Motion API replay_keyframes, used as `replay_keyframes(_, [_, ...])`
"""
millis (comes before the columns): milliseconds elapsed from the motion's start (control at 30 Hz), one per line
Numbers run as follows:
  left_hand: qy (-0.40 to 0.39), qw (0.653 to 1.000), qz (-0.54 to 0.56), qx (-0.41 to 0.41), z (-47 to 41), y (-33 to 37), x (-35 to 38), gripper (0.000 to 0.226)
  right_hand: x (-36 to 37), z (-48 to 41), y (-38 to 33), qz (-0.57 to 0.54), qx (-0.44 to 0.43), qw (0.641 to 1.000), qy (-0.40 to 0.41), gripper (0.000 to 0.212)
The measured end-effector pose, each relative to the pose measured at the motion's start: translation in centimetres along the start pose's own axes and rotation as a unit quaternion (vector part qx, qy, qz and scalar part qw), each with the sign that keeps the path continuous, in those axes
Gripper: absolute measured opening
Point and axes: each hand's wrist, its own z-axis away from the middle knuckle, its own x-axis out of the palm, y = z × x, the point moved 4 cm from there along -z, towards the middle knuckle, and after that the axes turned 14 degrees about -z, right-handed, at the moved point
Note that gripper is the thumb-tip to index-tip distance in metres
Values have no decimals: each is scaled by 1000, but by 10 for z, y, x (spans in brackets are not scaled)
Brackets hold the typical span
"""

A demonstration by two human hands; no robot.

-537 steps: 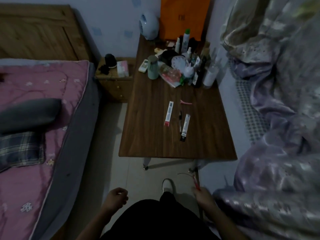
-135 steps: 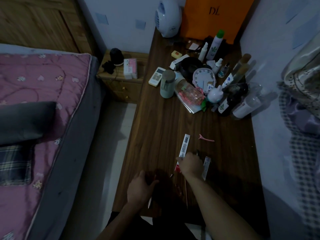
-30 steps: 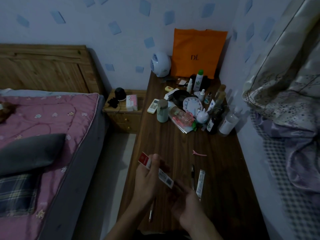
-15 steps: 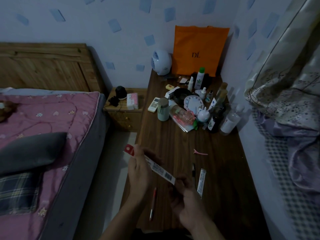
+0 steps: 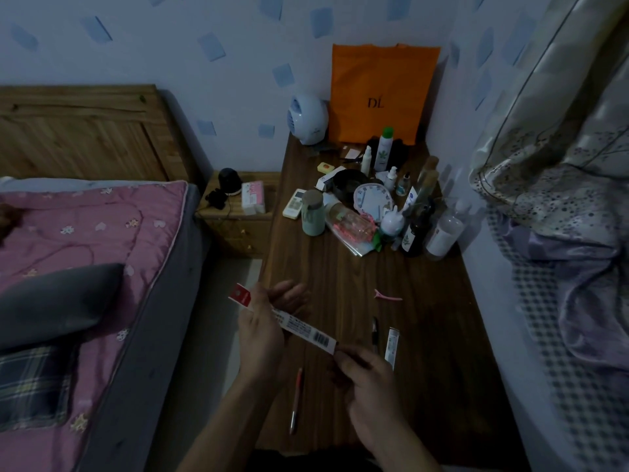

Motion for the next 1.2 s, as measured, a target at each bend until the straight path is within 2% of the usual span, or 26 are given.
replay_keyframes(133, [-5,999,-29,-46,-4,-10,-2,63,0,-1,-3,-43,4,999,14,14])
replay_keyframes(233, [7,992,-127,-20,-5,-13,-5,63,-4,-2,-5,-54,5,998,17,11])
replay_keyframes(333, [5,982,-191,-5,-4,-17,-6,50,-9,-3,-6,-21,-13,999,28,10])
replay_keyframes(633, [7,977,-211,6,-4,-18,-9,55,-7,-6,-14,91,-87,992,-3,23])
replay_keyframes(900, [-20,979,-199,-28,-8,-28,-7,57,-11,-4,-25,224,-175,959,-5,25])
replay_keyframes(1067, [-15,988,-106,-114,-14,-45,-12,49,-21,-9,-37,131,-196,971,39,26])
replay_keyframes(1133, [-12,985,-54,-165,-16,-53,-14,45,-28,-15,-41,50,-176,981,65,23])
replay_keyframes(1200, [-7,973,52,-226,-17,-62,-14,39,-33,-22,-44,-62,-136,986,79,19])
